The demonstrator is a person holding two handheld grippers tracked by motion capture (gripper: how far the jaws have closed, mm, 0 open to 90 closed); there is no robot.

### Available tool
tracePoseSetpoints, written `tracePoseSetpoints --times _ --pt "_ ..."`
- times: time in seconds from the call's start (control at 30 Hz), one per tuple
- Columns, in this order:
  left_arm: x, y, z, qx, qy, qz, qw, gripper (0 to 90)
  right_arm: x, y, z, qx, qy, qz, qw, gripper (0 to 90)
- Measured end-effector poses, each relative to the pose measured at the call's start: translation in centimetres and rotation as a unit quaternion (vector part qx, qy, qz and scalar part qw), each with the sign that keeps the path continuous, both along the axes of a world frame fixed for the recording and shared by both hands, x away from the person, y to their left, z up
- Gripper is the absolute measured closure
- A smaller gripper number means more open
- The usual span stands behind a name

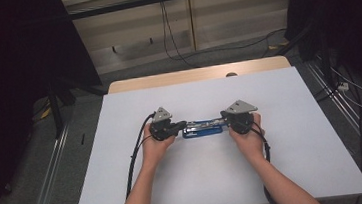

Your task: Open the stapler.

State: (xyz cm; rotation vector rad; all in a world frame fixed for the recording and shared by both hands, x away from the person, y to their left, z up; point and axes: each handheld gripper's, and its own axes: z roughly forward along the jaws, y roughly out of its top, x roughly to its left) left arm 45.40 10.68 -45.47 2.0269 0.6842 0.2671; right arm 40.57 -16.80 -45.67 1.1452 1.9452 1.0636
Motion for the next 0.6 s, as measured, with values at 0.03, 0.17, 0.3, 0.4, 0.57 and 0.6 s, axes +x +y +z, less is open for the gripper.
tracePoseSetpoints --times 0.03,0.17,0.3,0.4,0.57,0.6 --pt "0.01 0.0 0.0 -0.001 0.0 0.001 1.0 90.0 0.05 -0.1 -0.01 0.003 0.002 0.0 1.0 90.0" --pt "-0.01 0.0 0.01 0.002 -0.002 0.0 1.0 90.0 0.11 -0.27 -0.03 0.003 0.0 0.003 1.0 90.0" --pt "-0.04 -0.02 0.0 -0.001 0.0 0.003 1.0 90.0 0.04 -0.35 0.02 0.004 0.002 0.004 1.0 90.0" --pt "-0.05 -0.03 0.02 -0.001 0.0 0.004 1.0 90.0 0.03 -0.48 0.05 0.006 0.003 0.005 1.0 90.0" --pt "-0.07 -0.02 0.04 -0.009 0.003 0.007 0.9999 90.0 -0.02 -0.59 0.14 0.004 0.005 0.007 1.0 90.0" --pt "-0.1 -0.01 0.11 -0.017 0.006 0.009 0.9998 90.0 -0.02 -0.63 0.14 0.004 0.006 0.007 0.9999 90.0"
